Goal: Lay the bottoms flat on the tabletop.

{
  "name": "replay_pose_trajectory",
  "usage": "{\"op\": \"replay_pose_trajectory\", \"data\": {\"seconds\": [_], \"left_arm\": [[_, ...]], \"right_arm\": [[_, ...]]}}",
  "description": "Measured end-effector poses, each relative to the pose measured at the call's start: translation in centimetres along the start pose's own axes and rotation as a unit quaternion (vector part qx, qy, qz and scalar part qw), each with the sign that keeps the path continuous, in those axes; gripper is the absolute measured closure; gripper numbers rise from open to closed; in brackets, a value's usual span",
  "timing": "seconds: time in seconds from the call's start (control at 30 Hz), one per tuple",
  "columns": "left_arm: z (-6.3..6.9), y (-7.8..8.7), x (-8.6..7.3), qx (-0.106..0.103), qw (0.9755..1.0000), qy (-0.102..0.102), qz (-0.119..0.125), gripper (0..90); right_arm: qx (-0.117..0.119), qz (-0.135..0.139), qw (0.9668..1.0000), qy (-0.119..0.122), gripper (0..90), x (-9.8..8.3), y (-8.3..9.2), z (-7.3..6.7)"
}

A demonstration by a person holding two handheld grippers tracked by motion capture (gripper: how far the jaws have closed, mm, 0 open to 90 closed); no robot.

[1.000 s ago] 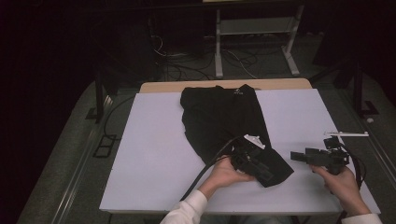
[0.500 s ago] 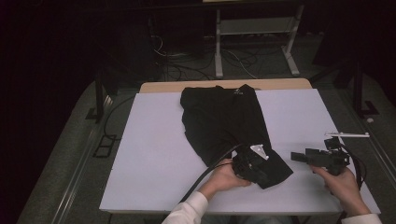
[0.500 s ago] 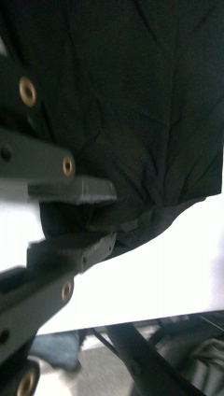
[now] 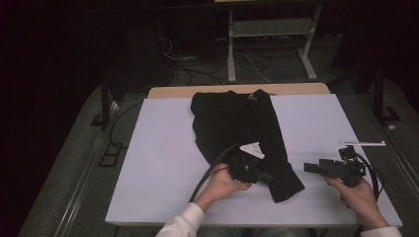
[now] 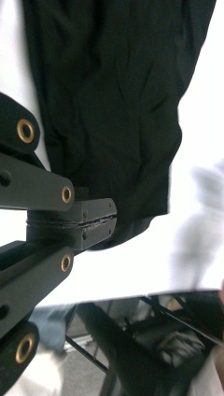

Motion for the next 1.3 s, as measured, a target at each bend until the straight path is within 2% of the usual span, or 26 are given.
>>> {"op": "replay_pose_trajectory", "data": {"seconds": [0.13, 0.2, 0.4, 0.53, 0.63, 0.8, 0.97, 1.07, 1.2, 1.27, 1.3], "left_arm": [[0.2, 2.9, -2.5, 0.010, 0.9998, 0.009, -0.012, 89.0], [0.2, 3.6, -3.5, 0.013, 0.9997, 0.012, -0.017, 89.0], [-0.3, 4.9, -5.7, 0.022, 0.9990, 0.034, -0.020, 88.9], [-0.6, 5.1, -6.7, 0.028, 0.9984, 0.040, -0.028, 88.9], [-0.8, 5.2, -7.3, 0.029, 0.9980, 0.047, -0.030, 88.9], [-0.9, 5.2, -7.6, 0.025, 0.9978, 0.058, -0.024, 88.8], [-0.9, 4.9, -8.0, 0.018, 0.9972, 0.066, -0.030, 88.8], [-0.8, 4.5, -8.2, 0.013, 0.9971, 0.066, -0.036, 88.8], [-0.7, 4.1, -8.4, 0.007, 0.9968, 0.067, -0.041, 88.8], [-0.6, 4.0, -8.4, 0.005, 0.9968, 0.067, -0.044, 88.8], [-0.6, 3.9, -8.4, 0.005, 0.9969, 0.066, -0.043, 88.8]], "right_arm": [[0.004, -0.013, 0.9999, 0.006, 6.6, -0.3, -0.8, -1.0], [0.007, -0.026, 0.9996, 0.008, 6.6, -0.8, -1.3, -1.6], [0.031, -0.068, 0.9972, 0.008, 10.9, -2.8, -2.8, -3.6], [0.032, -0.096, 0.9947, 0.014, 16.4, -4.1, -3.8, -4.6], [0.033, -0.114, 0.9925, 0.029, 25.9, -4.9, -4.5, -5.3], [0.032, -0.122, 0.9911, 0.044, 37.8, -5.4, -5.5, -6.2], [0.011, -0.122, 0.9910, 0.055, 47.1, -5.5, -6.4, -6.3], [0.015, -0.111, 0.9928, 0.042, 53.7, -5.3, -7.0, -6.3], [0.012, -0.109, 0.9930, 0.045, 72.0, -5.1, -7.8, -6.5], [0.013, -0.112, 0.9929, 0.038, 84.3, -5.1, -8.1, -6.4], [0.013, -0.116, 0.9925, 0.034, 86.5, -5.1, -8.2, -6.2]]}}
Point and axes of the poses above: each handheld gripper's, and its own axes: y roughly backward along the jaws, x roughly out of its top, z roughly to its right, the point moved 7 cm from there along -y, roughly forward along the jaws, and after that the axes turned 7 degrees about -y, right-handed, at the moved point
